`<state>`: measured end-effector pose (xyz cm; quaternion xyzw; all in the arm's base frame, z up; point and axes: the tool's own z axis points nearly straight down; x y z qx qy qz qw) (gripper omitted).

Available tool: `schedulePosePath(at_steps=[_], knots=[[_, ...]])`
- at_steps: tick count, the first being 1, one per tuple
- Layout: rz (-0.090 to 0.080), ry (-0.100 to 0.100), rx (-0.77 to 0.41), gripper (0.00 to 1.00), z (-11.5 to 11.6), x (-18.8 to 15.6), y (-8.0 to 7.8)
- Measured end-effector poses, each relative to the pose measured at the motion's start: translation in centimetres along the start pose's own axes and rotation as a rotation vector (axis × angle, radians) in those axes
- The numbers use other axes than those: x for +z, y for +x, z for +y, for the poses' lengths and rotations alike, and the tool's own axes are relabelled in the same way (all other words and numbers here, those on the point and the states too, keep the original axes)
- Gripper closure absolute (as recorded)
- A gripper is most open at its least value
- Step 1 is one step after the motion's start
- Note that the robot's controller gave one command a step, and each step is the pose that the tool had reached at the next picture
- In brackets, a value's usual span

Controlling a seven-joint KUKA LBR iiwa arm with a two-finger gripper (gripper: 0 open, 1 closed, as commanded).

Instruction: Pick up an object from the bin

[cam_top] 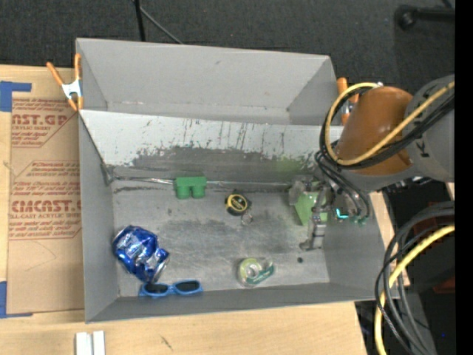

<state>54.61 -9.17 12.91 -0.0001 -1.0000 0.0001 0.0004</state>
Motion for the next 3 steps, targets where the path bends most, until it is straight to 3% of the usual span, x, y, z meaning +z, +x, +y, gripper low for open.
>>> schedulePosePath(at_steps=[1,2,3], knots=[[0.002,-0.003,-0.411,0.0,7.7,6.1,2.4],[-0.001,-0.004,-0.307,0.0,12.7,2.9,6.0],[-0.002,-0.001,-1.09,0.0,12.7,3.0,5.3]])
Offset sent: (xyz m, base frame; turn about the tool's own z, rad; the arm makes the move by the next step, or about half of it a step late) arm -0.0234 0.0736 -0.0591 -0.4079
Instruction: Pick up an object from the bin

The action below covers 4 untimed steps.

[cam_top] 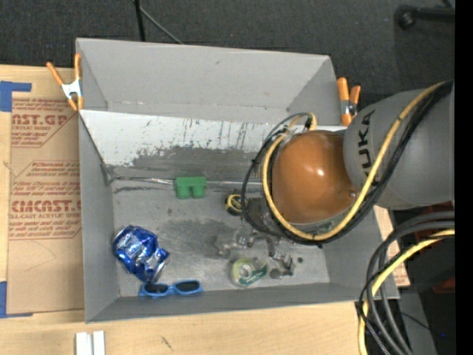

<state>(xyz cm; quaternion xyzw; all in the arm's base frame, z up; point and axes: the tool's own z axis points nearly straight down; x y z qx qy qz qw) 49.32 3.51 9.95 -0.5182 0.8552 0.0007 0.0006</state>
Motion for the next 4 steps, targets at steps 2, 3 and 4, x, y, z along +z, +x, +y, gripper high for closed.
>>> schedulePosePath(at_steps=[2,3,4], knots=[[-0.005,0.005,0.114,0.0,0.7,2.9,0.8],[-0.004,0.003,0.115,1.0,0.8,3.0,0.8],[-0.001,0.002,0.116,1.0,0.8,-0.2,0.7]])
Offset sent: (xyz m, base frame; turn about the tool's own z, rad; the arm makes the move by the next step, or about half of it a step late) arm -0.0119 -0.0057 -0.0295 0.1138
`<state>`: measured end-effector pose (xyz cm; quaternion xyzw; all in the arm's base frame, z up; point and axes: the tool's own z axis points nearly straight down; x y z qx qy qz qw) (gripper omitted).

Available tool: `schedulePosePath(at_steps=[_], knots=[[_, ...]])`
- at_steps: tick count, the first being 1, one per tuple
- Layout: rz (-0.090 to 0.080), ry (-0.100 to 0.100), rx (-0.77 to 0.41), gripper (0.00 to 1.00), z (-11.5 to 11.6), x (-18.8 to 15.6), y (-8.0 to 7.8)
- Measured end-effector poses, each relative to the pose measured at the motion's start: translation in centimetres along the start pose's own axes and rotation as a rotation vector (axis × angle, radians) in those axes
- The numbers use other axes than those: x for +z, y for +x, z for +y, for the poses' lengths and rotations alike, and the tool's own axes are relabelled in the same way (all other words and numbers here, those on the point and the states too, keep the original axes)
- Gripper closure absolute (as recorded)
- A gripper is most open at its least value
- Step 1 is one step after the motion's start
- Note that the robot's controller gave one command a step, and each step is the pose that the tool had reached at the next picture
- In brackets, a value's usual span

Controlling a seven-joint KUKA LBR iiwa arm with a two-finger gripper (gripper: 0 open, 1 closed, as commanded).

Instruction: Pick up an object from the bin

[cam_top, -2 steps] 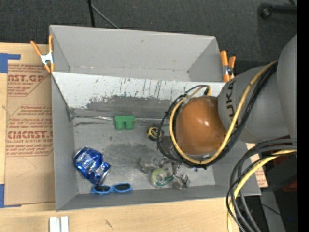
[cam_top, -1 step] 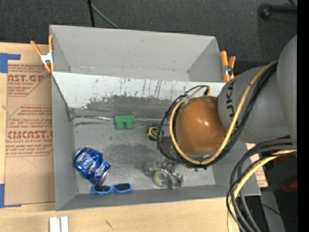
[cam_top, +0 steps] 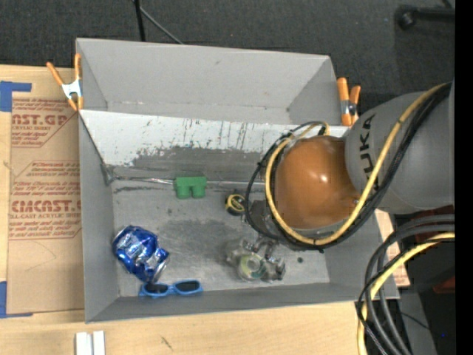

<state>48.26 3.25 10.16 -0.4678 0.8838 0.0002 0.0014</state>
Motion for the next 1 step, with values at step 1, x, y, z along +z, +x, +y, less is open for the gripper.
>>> schedulePosePath(at_steps=[1], knots=[[0.0,0.0,0.001,1.0,0.02,-3.18,-0.14]])
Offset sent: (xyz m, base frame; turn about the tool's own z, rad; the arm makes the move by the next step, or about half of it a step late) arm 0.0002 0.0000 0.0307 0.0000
